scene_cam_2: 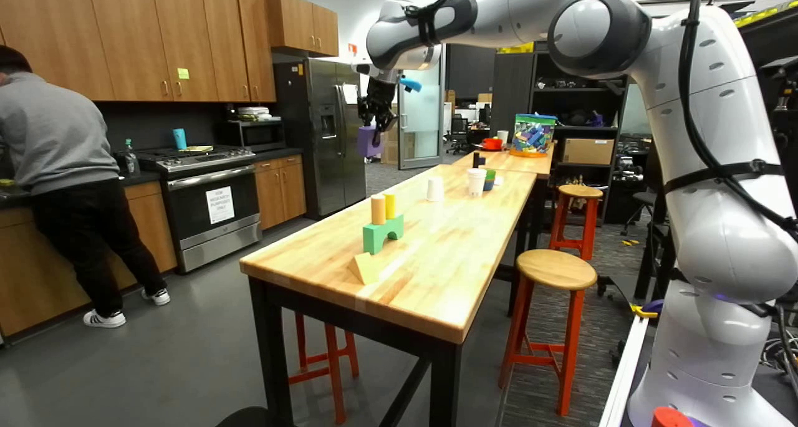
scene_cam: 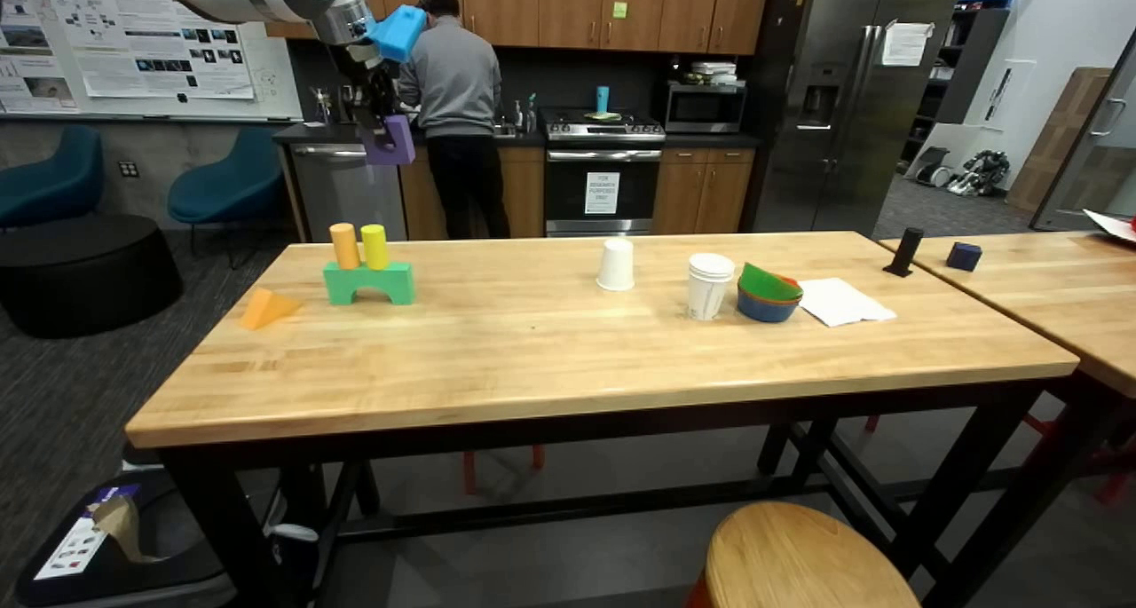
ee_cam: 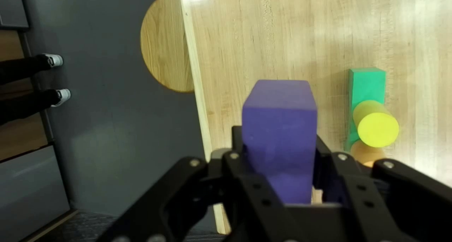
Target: Put the purple block on the tower of blocks
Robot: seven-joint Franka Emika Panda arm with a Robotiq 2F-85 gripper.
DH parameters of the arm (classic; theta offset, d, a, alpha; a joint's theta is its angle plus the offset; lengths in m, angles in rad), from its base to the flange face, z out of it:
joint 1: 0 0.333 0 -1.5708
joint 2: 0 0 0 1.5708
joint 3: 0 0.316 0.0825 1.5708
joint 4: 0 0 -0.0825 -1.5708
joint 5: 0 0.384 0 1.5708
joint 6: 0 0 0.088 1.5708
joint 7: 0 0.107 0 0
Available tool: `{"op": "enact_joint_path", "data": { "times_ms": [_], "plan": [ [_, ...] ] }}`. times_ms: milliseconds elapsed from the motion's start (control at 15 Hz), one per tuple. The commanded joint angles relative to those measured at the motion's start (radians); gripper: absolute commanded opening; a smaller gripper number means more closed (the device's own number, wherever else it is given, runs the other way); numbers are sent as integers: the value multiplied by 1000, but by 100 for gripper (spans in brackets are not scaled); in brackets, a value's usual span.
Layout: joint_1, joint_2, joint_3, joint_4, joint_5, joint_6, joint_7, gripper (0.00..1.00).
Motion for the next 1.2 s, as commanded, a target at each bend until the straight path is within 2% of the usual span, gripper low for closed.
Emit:
{"op": "enact_joint_path", "data": {
  "times_ms": [0, 533, 600, 1133],
  "plan": [
    [2, -7, -3, 4, -5, -3, 12, 16],
    [0, 0, 0, -4, 0, -1, 1, 16],
    [0, 1, -1, -4, 0, -1, 1, 41],
    [-12, 4, 15, -1, -7, -5, 4, 41]
  ]
}}
